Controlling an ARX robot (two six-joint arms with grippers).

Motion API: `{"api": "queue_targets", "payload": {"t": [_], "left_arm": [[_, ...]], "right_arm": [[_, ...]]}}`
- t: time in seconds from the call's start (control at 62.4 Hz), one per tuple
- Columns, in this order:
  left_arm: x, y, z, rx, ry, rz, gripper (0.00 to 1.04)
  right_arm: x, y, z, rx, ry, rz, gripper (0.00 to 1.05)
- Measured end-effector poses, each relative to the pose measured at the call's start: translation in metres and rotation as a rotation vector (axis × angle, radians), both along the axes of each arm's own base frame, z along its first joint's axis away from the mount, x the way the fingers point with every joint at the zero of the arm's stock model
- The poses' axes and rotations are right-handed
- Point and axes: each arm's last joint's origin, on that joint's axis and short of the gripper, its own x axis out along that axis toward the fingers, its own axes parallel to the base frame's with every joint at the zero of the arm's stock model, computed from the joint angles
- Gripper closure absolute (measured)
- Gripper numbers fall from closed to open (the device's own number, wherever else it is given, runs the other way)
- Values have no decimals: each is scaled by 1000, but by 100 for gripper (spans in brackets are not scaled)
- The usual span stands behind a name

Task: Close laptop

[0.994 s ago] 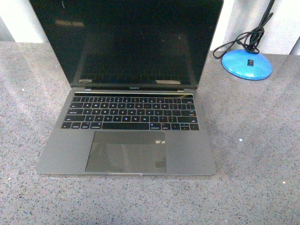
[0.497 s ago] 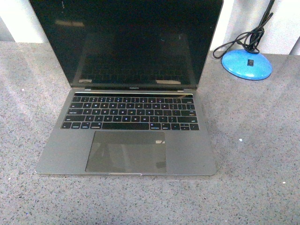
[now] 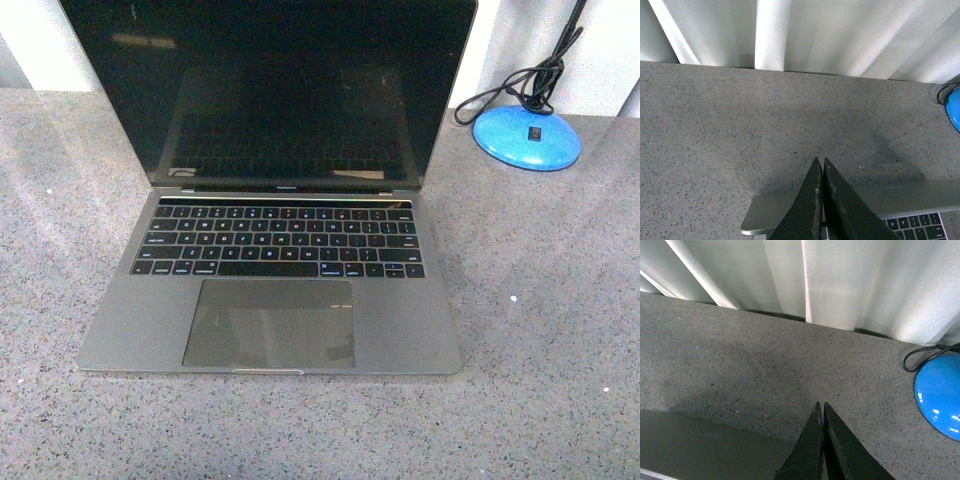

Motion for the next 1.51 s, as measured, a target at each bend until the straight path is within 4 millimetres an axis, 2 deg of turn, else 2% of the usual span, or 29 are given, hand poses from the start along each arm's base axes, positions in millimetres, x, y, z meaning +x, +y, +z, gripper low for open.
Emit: {"api": "queue_targets", "payload": {"t": [0.593,0.865,1.186,1.506], "left_arm": [[-1,0,-2,-11,23,-15,101],[-3,0,-4,-10,57,-19,101],[-15,4,-7,-5,109,-16,101],[-21,3,-19,7,158,-10,101]], "right_arm": [[-6,3,-11,10,41,-17,104],[-15,7,-15,16,61,-34,104],[-21,5,-22,17,96,-63,104],[-27,7,-32,17,140,-76,104]]}}
